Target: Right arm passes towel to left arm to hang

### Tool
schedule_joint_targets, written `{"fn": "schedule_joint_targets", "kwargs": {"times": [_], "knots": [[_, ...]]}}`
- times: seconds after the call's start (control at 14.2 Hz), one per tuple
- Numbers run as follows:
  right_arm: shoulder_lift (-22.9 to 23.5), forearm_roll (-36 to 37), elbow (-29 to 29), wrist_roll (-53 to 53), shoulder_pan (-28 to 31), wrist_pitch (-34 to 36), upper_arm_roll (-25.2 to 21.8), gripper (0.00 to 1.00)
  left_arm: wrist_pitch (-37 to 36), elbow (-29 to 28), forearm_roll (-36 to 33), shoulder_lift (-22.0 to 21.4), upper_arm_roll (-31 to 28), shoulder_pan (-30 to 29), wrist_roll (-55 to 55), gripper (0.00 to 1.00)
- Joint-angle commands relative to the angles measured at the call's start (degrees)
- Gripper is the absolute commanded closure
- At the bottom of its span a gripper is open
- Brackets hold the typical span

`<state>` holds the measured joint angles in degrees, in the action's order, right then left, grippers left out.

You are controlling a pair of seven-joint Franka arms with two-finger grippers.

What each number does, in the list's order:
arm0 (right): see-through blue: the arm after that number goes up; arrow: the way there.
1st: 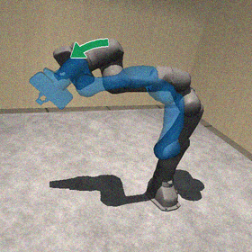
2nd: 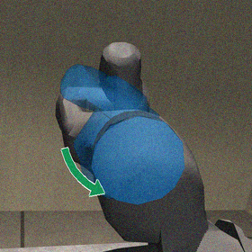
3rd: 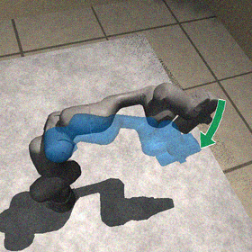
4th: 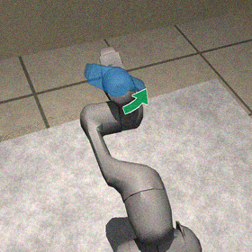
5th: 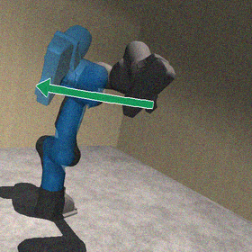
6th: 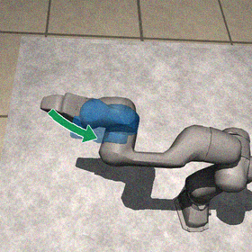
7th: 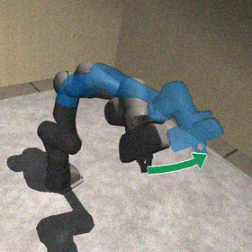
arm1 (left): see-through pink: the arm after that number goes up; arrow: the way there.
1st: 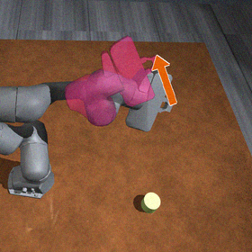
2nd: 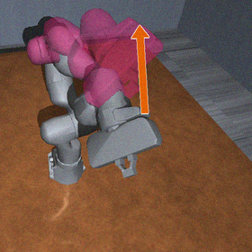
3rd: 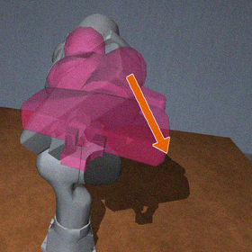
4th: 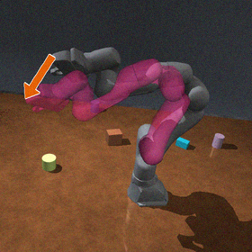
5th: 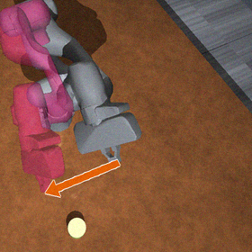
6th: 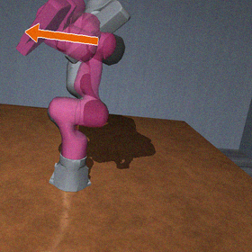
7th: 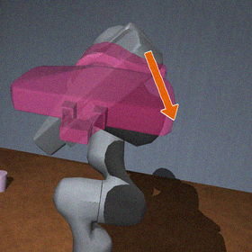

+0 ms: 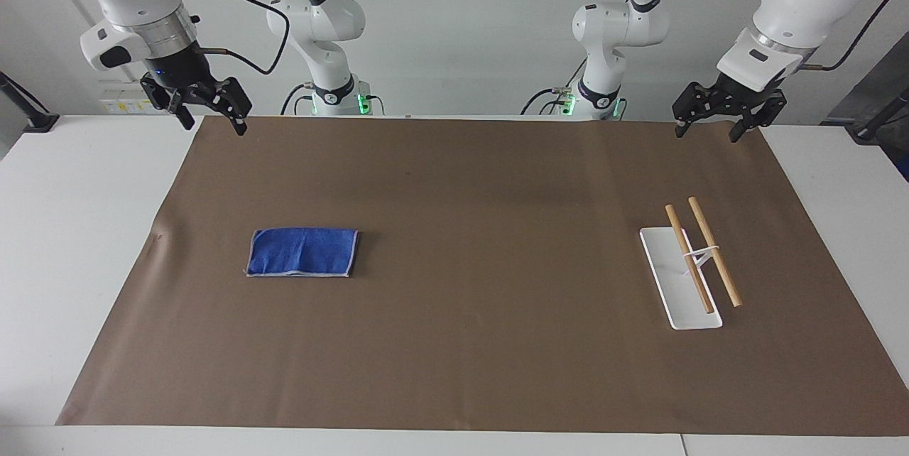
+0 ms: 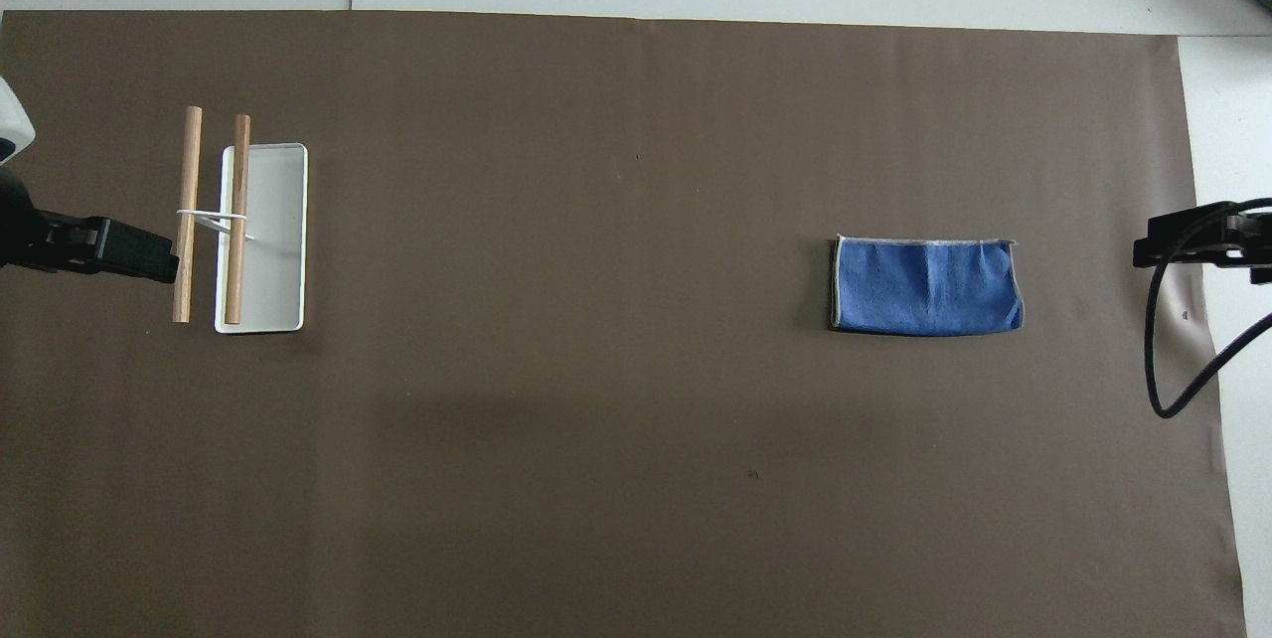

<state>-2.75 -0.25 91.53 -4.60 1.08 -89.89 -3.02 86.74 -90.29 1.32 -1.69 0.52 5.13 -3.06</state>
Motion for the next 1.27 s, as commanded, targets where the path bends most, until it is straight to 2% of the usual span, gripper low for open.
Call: {"fn": "schedule_joint_targets", "kwargs": {"times": [0.0, 0.14, 1.2], "knots": [[-0.9, 1.6, 1.5, 1.1, -0.1, -1.3, 0.3, 0.0, -0.2, -0.3, 0.3, -0.9, -0.4, 0.6, 0.5, 0.0], [-0.9, 3.8, 2.2, 3.2, -0.1, -2.8, 0.5, 0.0, -0.2, -0.2, 0.3, -0.9, -0.4, 0.6, 0.6, 0.0], [-1.0, 1.2, 2.2, 1.8, 0.1, -2.6, 0.5, 0.0, -0.5, -0.9, 0.3, -1.1, -0.4, 0.5, 0.9, 0.0]]}}
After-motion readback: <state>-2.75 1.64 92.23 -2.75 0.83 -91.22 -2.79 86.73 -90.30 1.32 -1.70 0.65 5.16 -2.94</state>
